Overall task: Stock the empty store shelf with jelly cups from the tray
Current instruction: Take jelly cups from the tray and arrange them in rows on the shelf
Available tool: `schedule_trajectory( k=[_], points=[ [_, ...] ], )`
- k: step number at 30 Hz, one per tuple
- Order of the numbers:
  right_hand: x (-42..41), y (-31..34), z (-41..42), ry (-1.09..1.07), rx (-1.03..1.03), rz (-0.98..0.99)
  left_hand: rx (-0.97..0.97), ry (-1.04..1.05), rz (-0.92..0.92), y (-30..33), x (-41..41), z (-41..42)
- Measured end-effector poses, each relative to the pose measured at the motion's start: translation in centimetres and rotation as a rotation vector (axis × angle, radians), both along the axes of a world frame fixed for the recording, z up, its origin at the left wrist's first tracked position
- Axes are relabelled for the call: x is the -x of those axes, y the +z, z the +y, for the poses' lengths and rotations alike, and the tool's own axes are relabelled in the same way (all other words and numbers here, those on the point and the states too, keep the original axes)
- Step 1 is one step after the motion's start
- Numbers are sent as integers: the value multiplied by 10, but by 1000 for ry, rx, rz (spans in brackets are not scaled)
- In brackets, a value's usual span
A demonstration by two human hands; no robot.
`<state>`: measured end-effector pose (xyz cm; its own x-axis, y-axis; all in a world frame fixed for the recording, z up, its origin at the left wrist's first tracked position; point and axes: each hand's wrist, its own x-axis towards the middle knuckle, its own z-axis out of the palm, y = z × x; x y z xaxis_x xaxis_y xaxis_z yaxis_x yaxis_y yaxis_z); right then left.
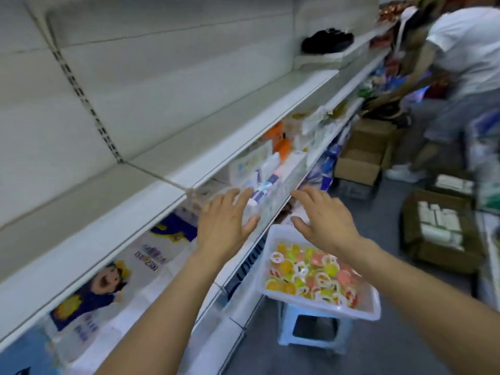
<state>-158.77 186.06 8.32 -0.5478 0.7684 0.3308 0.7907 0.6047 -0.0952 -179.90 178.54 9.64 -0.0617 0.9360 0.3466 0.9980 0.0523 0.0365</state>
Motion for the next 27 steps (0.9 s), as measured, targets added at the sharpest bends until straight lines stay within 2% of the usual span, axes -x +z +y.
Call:
schedule_trajectory(
  k=[8, 16, 24, 27],
  points=[
    [-75, -72, 84, -256, 275, -57, 236, -188, -46, -75, -55, 122],
    [-88, -180, 160, -426, 619, -140, 591, -174, -145, -186, -47, 234],
    [-56, -311, 220, -357, 877, -253, 916, -62, -356, -335, -35, 303],
    [-40, -349, 241, -313, 863, -324, 1001, -59, -391, -378, -44, 313]
  ],
)
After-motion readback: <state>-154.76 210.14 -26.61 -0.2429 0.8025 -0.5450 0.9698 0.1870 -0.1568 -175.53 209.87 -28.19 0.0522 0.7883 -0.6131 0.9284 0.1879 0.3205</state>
